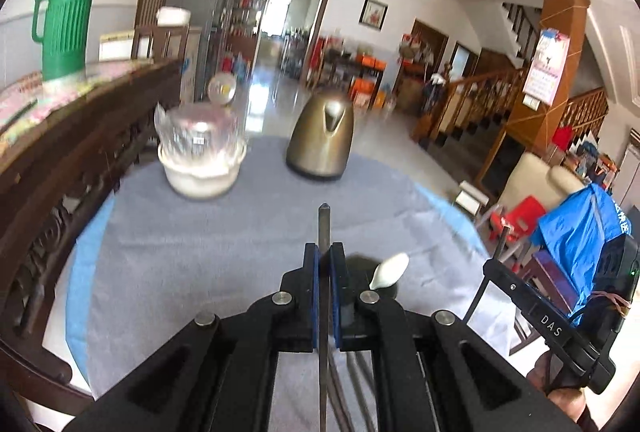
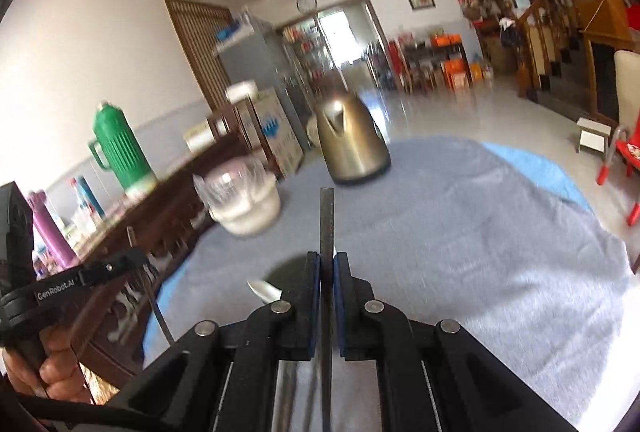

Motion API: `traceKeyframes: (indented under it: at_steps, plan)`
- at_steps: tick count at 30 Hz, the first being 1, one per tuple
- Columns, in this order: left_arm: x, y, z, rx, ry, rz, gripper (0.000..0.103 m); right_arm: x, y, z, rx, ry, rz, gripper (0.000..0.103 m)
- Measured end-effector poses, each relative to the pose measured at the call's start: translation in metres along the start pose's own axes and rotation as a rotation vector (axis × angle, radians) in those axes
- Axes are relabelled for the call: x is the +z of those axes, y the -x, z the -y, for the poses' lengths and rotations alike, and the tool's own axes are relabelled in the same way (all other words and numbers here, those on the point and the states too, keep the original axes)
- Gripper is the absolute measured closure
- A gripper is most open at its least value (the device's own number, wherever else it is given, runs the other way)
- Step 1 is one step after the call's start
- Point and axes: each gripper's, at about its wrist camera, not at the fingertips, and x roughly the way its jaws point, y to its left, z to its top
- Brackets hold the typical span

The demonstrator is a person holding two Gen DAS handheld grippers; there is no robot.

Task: Organize utensils
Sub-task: 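Lift the chopsticks upright and lower them into the grey holder with both tools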

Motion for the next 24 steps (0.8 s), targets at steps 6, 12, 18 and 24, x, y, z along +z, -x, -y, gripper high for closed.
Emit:
traceKeyframes:
  at_steps: [6,12,18,24]
  plan:
    - [0.035,0.022,0.011,0.012,-0.012,0.134,0.097,0.029,0.022,-0.016,0.026,0.001,0.151,0.096]
    - [0.074,0.026,0.015,0.054,-0.005,0.309,0.097,0.067,0.034,-0.041,0.024,0.037,0.323,0.096]
    - [0.096,0.013,0.017,0.067,0.023,0.495,0.097,0.085,0.023,-0.06,-0.021,0.077,0.443,0.096]
    - [0.088,-0.033,0.018,0.05,0.05,0.461,0.097,0.077,-0.01,-0.072,-0.078,0.129,0.435,0.096]
